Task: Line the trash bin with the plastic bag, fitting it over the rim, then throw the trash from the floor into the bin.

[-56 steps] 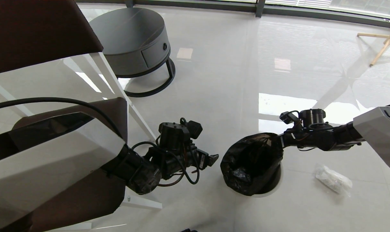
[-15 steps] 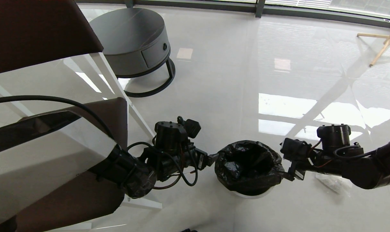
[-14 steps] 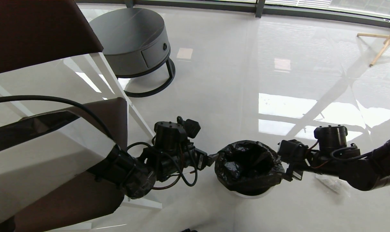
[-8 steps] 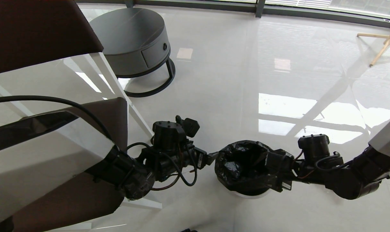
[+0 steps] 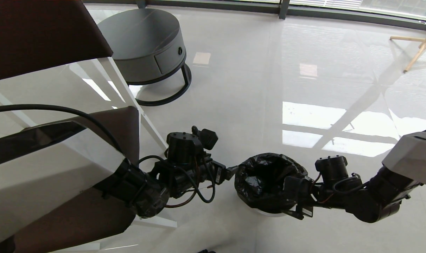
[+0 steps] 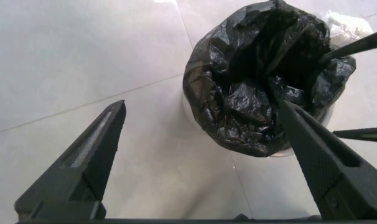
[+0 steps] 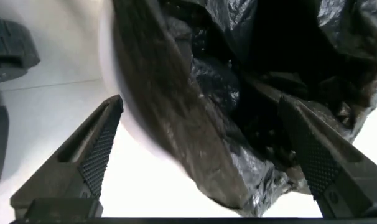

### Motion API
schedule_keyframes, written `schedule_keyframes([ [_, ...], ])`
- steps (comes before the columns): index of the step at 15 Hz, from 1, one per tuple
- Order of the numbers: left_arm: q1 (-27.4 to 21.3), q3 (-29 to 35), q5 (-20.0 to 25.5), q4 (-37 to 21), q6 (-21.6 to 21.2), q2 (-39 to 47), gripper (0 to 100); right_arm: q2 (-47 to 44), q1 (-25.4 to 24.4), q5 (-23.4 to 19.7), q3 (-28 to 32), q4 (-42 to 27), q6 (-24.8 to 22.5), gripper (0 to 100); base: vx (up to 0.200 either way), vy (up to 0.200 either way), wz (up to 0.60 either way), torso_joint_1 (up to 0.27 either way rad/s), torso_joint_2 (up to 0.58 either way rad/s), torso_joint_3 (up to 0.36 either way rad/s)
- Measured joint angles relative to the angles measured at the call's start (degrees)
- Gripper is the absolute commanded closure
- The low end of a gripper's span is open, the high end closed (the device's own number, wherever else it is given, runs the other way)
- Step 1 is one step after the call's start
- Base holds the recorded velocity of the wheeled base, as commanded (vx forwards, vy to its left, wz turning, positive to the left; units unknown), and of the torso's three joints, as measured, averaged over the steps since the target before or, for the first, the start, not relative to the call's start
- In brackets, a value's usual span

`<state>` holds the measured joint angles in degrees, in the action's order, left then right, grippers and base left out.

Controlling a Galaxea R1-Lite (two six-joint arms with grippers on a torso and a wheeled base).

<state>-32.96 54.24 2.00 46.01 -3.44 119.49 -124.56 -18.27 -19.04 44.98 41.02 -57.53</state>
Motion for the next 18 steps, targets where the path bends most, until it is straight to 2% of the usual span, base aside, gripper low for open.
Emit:
schedule_keyframes([
  [1,0.0,0.0,0.0,0.0,0.0,0.0,0,-0.8,0.0,0.0,0.8,0.0,0.5,0,0.0,0.0,0.0,0.0,0.0,0.0],
  [2,0.0,0.0,0.0,0.0,0.0,0.0,0,-1.6,-0.1,0.0,1.6,0.0,1.1,100,0.0,0.0,0.0,0.0,0.0,0.0],
  [11,0.1,0.0,0.0,0.0,0.0,0.3,0,-2.9,-0.1,0.0,0.7,0.0,1.5,100,0.0,0.0,0.0,0.0,0.0,0.0],
  [18,0.2,0.0,0.0,0.1,0.0,0.3,0,0.4,-2.0,-0.4,-8.8,0.2,1.5,100,0.0,0.0,0.0,0.0,0.0,0.0],
])
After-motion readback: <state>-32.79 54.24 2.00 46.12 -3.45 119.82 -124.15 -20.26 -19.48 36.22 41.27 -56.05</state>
